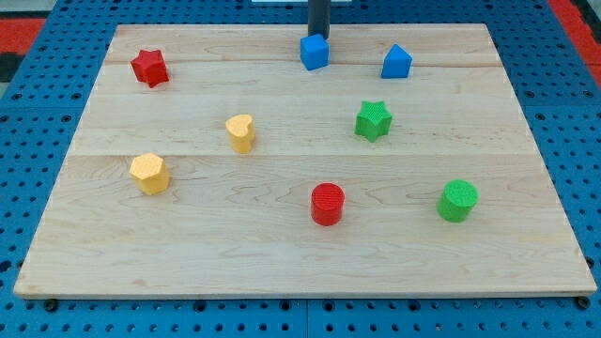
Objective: Move the red star towards the left side of the blue cube
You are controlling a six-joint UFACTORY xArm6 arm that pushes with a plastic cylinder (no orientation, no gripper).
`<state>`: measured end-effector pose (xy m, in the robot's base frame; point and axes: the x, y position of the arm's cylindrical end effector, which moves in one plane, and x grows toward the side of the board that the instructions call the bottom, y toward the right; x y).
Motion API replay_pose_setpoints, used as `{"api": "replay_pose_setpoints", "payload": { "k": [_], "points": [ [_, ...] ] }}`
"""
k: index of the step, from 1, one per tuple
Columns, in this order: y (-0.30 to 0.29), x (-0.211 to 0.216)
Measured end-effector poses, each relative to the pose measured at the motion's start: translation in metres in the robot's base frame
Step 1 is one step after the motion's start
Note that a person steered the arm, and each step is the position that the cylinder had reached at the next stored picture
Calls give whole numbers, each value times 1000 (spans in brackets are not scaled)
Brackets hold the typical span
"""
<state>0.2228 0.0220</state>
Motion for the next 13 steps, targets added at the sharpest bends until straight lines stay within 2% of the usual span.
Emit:
{"api": "replay_pose_setpoints", "payload": {
  "k": [1, 2, 3, 4, 5, 6, 8, 9, 10, 11, 13],
  "points": [
    [4, 9],
    [-10, -22],
    [-12, -28],
    [-35, -31],
    [-85, -25],
    [-95, -14],
    [-120, 76],
    [-129, 87],
    [-190, 87],
    [-218, 116],
    [-258, 104]
  ]
}}
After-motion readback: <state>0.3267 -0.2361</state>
